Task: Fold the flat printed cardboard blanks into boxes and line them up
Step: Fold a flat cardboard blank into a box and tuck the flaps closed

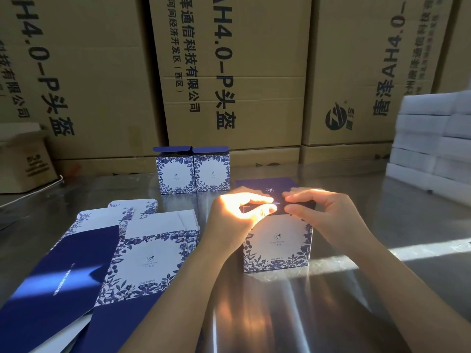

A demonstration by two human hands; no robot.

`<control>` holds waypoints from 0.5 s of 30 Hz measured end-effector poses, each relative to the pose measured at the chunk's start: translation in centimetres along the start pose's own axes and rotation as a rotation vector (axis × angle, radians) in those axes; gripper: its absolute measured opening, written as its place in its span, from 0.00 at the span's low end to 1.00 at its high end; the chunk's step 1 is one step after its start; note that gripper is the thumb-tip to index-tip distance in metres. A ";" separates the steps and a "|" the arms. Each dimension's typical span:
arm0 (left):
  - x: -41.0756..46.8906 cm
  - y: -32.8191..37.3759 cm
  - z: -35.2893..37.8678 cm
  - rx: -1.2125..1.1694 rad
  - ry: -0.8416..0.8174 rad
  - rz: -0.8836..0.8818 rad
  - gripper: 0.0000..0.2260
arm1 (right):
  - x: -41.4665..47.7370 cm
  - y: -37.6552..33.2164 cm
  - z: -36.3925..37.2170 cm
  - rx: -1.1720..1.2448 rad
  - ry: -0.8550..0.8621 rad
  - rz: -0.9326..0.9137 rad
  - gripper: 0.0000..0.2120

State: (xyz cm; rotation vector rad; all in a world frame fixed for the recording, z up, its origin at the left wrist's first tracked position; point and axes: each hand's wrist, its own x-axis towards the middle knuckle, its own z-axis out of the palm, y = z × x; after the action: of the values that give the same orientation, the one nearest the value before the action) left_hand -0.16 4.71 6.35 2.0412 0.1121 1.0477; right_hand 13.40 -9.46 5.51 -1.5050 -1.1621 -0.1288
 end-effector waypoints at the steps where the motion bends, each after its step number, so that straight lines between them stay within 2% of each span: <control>1: 0.0 -0.2 -0.3 0.003 -0.021 -0.036 0.09 | 0.0 0.2 -0.2 0.023 -0.012 0.016 0.12; 5: 0.3 -0.7 -1.0 0.007 -0.073 -0.166 0.08 | 0.0 0.5 -1.0 0.090 -0.012 0.047 0.11; 10: 0.5 -0.8 -0.9 -0.119 -0.085 -0.111 0.06 | 0.0 0.6 -1.1 0.103 -0.001 0.028 0.13; 15: 0.7 -1.2 -0.9 -0.107 -0.075 -0.096 0.03 | 0.1 0.5 -0.8 0.115 0.033 0.040 0.13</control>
State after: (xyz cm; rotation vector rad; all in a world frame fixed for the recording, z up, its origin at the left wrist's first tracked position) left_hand -0.04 6.33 6.23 1.9559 0.1121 0.8985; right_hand 14.25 -9.99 5.50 -1.4184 -1.0944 -0.0585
